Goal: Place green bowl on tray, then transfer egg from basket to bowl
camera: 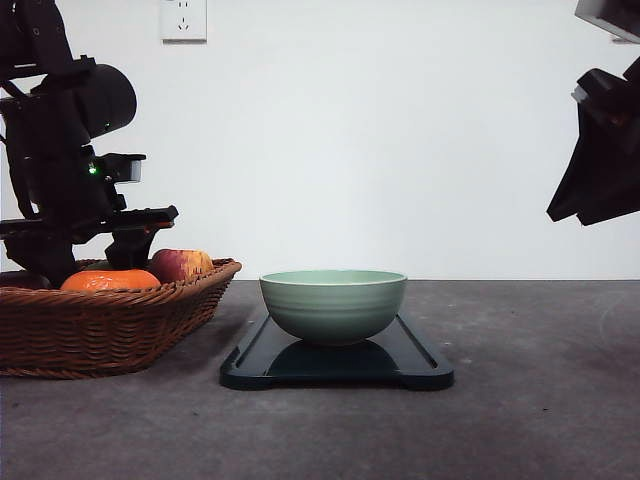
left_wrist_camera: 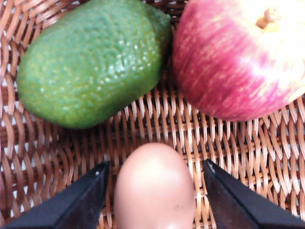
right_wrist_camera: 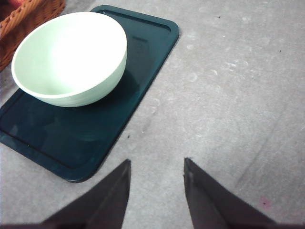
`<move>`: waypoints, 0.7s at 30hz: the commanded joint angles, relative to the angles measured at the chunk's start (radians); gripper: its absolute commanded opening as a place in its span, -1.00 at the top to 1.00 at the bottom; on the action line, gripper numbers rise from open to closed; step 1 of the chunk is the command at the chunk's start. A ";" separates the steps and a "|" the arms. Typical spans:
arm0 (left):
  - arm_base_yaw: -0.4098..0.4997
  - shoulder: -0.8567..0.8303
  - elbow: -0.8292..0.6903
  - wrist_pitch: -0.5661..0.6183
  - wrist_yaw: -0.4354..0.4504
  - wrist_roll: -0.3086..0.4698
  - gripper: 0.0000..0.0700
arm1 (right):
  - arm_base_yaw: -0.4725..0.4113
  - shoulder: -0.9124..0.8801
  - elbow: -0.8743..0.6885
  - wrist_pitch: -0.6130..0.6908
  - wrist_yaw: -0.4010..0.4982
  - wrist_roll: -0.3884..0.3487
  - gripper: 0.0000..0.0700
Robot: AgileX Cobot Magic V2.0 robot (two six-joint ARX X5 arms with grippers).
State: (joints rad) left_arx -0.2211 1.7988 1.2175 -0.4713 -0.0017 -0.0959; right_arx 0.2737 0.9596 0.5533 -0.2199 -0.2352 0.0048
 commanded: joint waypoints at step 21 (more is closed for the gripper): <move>-0.003 -0.060 0.022 -0.042 -0.002 0.006 0.38 | 0.003 0.006 0.001 0.010 0.000 0.009 0.39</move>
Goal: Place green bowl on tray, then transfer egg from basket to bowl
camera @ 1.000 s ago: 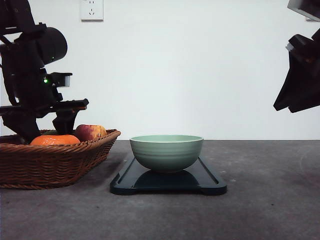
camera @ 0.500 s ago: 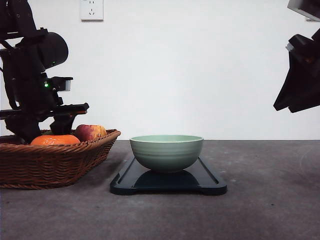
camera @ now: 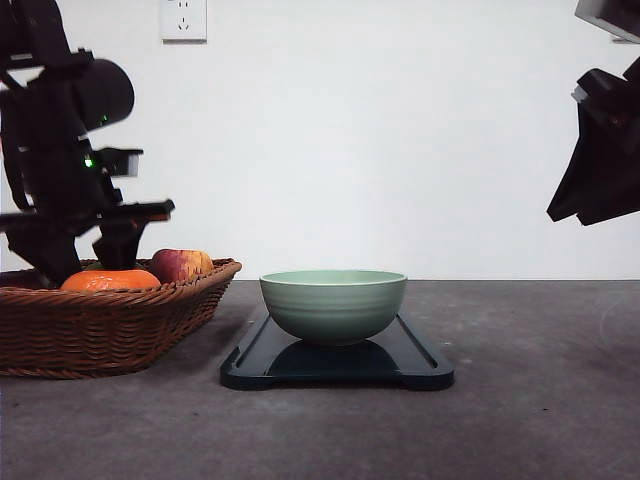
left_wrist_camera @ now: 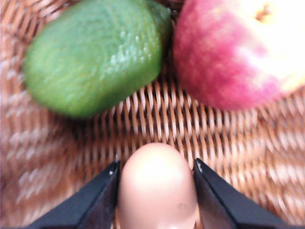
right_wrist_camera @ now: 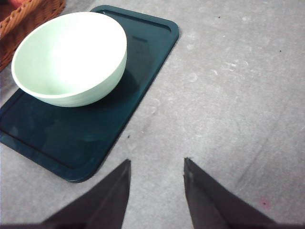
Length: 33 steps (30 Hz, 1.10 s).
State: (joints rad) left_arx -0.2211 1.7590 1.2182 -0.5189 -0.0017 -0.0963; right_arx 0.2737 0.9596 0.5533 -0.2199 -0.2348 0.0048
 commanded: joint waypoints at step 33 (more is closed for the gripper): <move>-0.361 -0.079 0.021 0.394 0.118 -0.053 0.38 | 0.003 0.006 0.001 0.011 0.000 0.009 0.39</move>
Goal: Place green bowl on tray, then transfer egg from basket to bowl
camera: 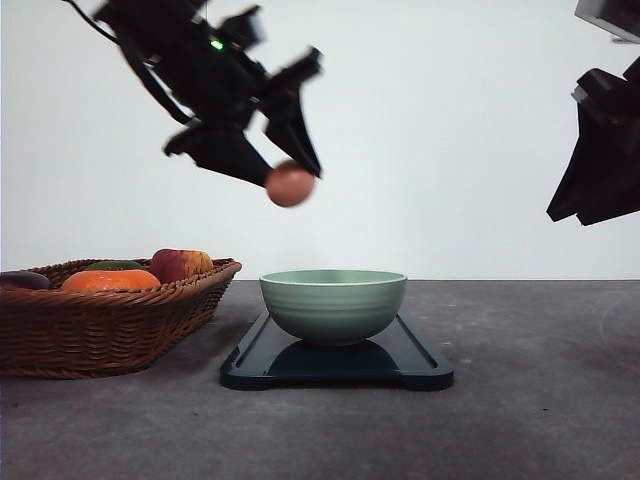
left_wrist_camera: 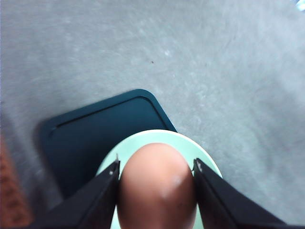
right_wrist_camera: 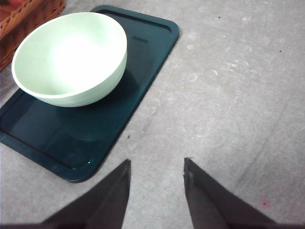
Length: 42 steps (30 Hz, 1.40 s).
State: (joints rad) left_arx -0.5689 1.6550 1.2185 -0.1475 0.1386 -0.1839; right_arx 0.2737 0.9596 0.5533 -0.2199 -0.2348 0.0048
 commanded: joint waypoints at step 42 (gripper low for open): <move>-0.091 0.317 0.021 0.193 -0.079 0.052 -0.02 | 0.003 0.006 0.001 0.010 0.000 0.009 0.39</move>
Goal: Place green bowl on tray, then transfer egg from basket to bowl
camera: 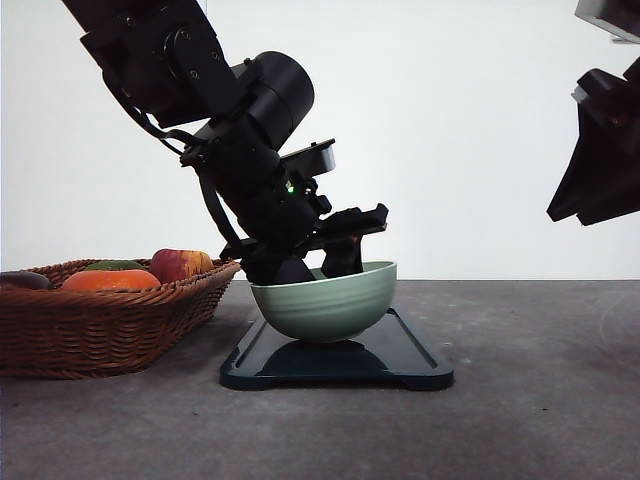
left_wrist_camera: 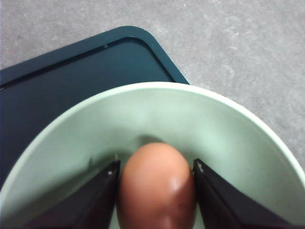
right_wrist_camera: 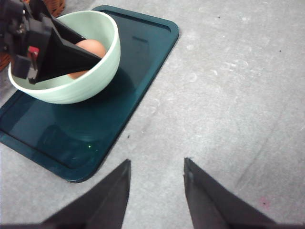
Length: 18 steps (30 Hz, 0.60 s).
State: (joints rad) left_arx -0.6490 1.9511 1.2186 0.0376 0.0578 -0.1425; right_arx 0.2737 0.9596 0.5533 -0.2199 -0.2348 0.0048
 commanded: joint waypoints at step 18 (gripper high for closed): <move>0.003 0.009 0.394 -0.573 0.002 -0.034 -0.02 | 0.003 0.006 0.001 0.010 0.000 0.009 0.39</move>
State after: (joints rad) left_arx -0.6465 1.9495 1.5878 -0.4996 0.0583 -0.1734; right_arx 0.2737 0.9596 0.5533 -0.2199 -0.2348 0.0048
